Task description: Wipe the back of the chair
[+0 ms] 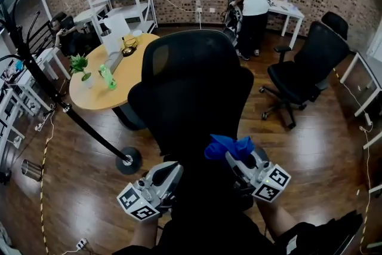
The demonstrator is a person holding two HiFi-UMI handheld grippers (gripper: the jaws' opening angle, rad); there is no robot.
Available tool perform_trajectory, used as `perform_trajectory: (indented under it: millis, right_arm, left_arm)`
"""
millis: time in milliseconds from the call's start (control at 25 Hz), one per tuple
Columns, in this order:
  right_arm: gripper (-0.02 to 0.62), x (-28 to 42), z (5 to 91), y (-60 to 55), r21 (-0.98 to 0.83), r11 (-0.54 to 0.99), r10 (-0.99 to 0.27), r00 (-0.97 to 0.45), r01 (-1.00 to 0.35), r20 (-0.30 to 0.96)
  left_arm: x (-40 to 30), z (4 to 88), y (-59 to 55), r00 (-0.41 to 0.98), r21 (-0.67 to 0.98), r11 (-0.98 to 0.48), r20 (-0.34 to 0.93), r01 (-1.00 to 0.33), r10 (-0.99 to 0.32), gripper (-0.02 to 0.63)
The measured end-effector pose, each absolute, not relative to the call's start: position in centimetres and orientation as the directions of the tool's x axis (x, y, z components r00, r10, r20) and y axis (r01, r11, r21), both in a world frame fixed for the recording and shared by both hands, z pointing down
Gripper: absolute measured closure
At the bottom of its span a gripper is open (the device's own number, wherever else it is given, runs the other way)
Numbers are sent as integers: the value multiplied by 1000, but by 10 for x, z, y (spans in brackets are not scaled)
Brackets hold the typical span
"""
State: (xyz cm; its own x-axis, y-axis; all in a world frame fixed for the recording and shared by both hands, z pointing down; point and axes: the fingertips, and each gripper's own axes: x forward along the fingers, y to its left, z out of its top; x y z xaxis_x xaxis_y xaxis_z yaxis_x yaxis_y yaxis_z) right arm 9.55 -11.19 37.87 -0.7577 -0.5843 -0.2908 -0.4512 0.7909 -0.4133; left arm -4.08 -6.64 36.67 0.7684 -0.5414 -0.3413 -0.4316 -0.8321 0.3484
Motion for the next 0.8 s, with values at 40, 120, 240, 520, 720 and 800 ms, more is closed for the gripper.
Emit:
perform_trajectory:
  millis: [40,120,240,520,720,800]
  right_arm:
    - [534,97,377,-110,-411,791,-585,-755,-453,-295]
    - [534,99,374,-108,-406,794,-585,-752,-453,-304]
    - [535,101,374,-104,-411,794,-582,-755,-448,-301]
    - [535,95,374,-101,-408,802,-571,-762,-437,-307]
    - [535,95,375,-100,-420,800,-569,-763,-428,-307]
    - [534,97,377,-99,-432,795,-573,-760,-425,-306]
  left_arm:
    - [-39,366,-66,773,347,-836,-340,-426,-535,612]
    - [-37,365,-67,774,345,-837,-341,-425,-533,612]
    - [-37,364,-65,762,350,-830,-347,-435,-546,612]
    - [-44,372,-62,748,366,-815,-345,-450,-567,612]
    - [-41,372,-62,744,372,-812,-349,-449,-571,612]
    - [-39,373,-61,742,375,-811,-348,-449,-572,612]
